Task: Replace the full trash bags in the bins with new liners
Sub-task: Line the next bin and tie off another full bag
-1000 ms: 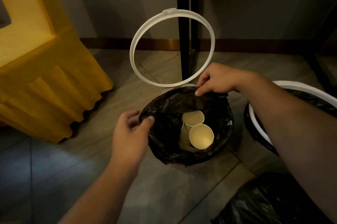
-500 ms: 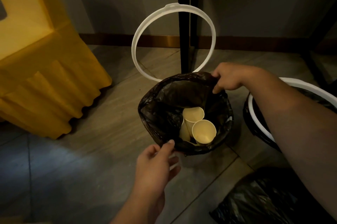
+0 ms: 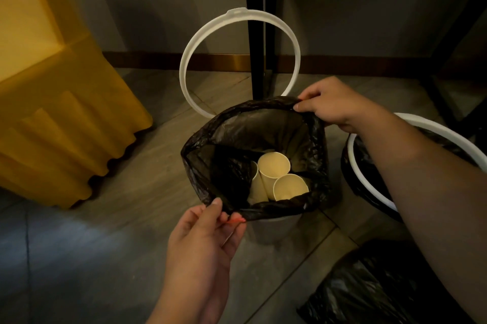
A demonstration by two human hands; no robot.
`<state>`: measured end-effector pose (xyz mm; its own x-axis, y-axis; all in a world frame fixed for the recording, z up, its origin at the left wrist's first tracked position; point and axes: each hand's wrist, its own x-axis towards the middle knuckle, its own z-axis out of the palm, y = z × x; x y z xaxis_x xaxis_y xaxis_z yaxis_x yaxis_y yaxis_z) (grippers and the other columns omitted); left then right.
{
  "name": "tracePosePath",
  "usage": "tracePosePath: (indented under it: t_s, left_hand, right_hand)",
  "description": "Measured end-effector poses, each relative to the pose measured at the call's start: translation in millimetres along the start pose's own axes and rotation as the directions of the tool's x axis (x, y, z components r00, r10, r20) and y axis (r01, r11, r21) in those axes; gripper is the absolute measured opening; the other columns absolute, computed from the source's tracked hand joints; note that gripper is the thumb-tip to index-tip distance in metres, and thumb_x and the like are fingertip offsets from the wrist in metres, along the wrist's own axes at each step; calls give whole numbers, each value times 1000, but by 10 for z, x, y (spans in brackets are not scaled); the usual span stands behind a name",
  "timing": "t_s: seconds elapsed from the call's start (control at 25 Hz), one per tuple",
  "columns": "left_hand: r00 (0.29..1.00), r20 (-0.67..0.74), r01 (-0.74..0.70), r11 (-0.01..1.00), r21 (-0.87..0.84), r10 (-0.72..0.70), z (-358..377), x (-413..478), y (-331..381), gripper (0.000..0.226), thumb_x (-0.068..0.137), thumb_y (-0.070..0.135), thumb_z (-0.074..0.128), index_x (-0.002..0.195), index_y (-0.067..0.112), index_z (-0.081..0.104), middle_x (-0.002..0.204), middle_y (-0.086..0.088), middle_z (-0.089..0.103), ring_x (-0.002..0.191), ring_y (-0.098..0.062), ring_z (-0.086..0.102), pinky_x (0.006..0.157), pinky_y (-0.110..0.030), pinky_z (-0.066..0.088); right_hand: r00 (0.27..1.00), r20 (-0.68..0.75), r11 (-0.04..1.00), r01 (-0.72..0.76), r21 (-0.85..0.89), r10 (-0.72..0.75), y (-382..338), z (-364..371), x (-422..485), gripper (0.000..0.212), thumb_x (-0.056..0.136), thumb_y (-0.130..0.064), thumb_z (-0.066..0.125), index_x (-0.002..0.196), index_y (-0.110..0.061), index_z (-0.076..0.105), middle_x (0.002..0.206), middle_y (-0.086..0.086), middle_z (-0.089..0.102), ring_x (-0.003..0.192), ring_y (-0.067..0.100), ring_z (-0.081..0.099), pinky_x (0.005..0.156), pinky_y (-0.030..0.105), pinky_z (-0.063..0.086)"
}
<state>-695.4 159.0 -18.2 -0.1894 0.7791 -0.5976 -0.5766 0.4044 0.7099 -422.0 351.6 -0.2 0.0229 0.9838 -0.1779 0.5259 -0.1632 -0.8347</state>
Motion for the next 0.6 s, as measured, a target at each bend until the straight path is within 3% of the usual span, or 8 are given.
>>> tracePosePath:
  t_s: [0.16, 0.28, 0.4, 0.48, 0.6]
  left_hand:
    - [998, 20, 56, 997, -52, -55, -9, -7, 109, 8, 97, 16, 69, 95, 13, 63, 68, -2, 63, 61, -14, 71, 72, -37, 62]
    - [997, 57, 65, 993, -103, -59, -17, -22, 266, 20, 96, 18, 68, 116, 16, 63, 77, -2, 66, 61, -12, 69, 60, -29, 63]
    - [996, 85, 18, 987, -158, -4, -15, -61, 435, 24, 94, 14, 67, 117, 15, 61, 87, -4, 73, 58, -11, 68, 54, -24, 59]
    - [995, 90, -33, 983, -180, 50, 1, -89, 506, 25, 92, 11, 67, 114, 16, 60, 93, -5, 75, 60, -9, 69, 59, -25, 60]
    - [992, 87, -74, 977, -199, 92, 28, -116, 564, 29, 82, 12, 72, 107, 18, 60, 93, -3, 75, 60, -7, 64, 88, -39, 60]
  right_hand:
    - [999, -36, 998, 16, 59, -14, -3, 60, -2, 14, 97, -21, 74, 86, -23, 82, 82, 0, 80, 80, 18, 78, 60, 31, 63]
    - [987, -153, 996, 59, 73, -47, -46, 24, 22, 17, 98, -24, 72, 86, -27, 83, 84, -2, 79, 80, 16, 78, 63, 30, 63]
    - [981, -196, 967, 64, 245, -15, -99, 26, 32, 17, 99, -15, 69, 93, -26, 82, 91, 1, 79, 73, 14, 78, 57, 28, 60]
    - [982, -186, 945, 22, 325, 42, -139, 41, 18, 9, 95, -14, 75, 93, -21, 81, 90, 7, 80, 63, 13, 75, 52, 26, 57]
    - [989, -119, 926, -35, 376, 85, -206, 8, -41, 7, 87, -11, 83, 93, -13, 79, 87, 9, 81, 70, 15, 77, 61, 27, 61]
